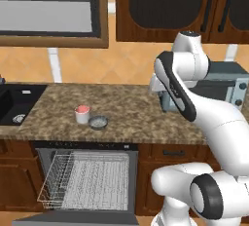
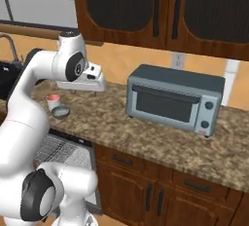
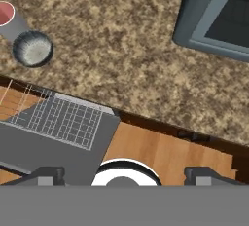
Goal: Pick up the cup and bowl from the counter, place them in the dishwasher, and close the dishwasher door.
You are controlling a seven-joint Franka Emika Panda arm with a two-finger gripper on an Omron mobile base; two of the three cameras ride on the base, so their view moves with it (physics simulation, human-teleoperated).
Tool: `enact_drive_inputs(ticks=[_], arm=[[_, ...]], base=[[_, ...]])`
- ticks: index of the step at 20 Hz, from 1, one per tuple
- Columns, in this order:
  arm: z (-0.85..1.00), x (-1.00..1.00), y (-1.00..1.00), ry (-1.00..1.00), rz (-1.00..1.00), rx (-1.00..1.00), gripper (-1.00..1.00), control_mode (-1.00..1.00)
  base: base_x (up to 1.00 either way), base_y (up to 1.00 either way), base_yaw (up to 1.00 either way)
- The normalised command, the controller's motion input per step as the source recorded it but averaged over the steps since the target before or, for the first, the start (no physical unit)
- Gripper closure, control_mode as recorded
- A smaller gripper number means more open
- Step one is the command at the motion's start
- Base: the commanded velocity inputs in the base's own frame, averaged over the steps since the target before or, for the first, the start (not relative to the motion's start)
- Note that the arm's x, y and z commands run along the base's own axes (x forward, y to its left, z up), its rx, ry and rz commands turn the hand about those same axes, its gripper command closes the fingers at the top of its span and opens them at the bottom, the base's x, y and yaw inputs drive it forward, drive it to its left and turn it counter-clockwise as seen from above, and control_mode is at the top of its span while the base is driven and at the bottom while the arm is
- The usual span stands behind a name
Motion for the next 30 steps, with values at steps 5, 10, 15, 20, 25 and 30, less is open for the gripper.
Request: enact_drive_inputs(ticks=[5, 10, 15, 20, 25, 30], arm=[[0.00, 0.00, 0.00, 0.00, 0.00, 0.00, -1.00, 1.00], [0.00, 0.00, 0.00, 0.00, 0.00, 0.00, -1.00, 1.00], [0.00, 0.00, 0.00, 0.00, 0.00, 0.00, -1.00, 1.00], [0.00, 0.00, 0.00, 0.00, 0.00, 0.00, -1.00, 1.00], [0.00, 0.00, 0.00, 0.00, 0.00, 0.00, -1.00, 1.00], [0.00, 0.00, 0.00, 0.00, 0.00, 0.00, -1.00, 1.00]], base=[[-0.27, -0.41, 0.57], [-0.11, -0.48, 0.57], [0.00, -0.46, 0.53], [0.08, -0.34, 0.40], [0.16, -0.36, 0.37], [0.25, -0.38, 0.30]])
